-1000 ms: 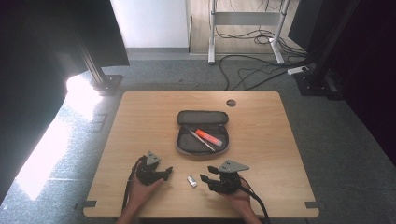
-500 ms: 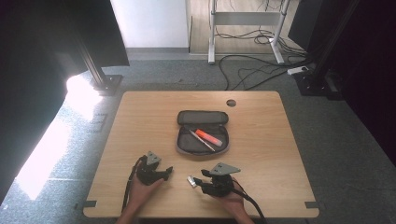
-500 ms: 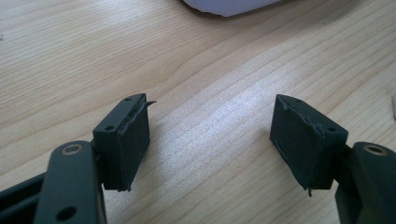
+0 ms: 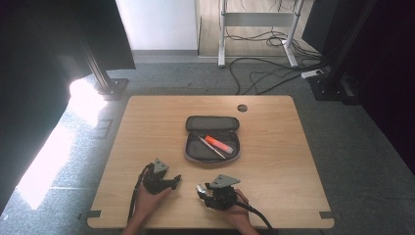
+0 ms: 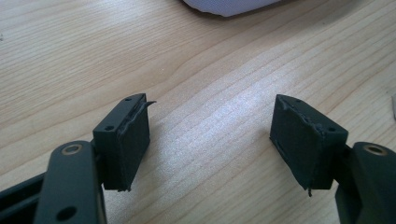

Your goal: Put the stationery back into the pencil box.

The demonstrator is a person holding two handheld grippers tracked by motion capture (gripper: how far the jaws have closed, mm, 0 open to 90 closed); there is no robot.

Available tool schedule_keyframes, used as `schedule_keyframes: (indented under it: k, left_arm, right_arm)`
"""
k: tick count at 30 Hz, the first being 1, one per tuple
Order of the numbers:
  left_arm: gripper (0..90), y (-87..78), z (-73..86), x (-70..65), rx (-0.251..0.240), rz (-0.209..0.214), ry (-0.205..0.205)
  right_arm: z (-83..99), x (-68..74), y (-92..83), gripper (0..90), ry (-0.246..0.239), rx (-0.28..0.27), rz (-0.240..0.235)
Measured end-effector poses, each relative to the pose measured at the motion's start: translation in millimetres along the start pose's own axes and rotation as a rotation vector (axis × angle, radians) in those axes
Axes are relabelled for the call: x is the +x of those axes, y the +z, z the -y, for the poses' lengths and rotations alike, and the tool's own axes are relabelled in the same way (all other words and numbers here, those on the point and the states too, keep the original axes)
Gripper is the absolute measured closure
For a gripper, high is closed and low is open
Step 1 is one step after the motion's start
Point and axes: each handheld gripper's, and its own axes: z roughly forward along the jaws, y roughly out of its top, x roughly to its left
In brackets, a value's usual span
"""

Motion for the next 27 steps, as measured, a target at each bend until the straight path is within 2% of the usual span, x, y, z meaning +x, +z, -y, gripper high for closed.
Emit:
schedule_keyframes:
  k: [19, 24, 27]
  left_arm:
    - [28.6, 0.2, -0.2, -0.1, 0.0, 0.001, 0.002]
    - [28.5, 0.4, -0.3, -0.1, 0.0, 0.003, 0.003]
    - [28.6, 0.4, -0.3, -0.2, 0.0, 0.003, 0.003]
  right_arm:
    - [-1.3, 4.4, 5.1, 62.9, -0.027, 0.054, 0.05]
    - [-1.5, 4.8, 5.3, 71.6, -0.035, 0.055, 0.079]
    - [-1.7, 3.7, 5.3, 72.2, -0.028, 0.055, 0.073]
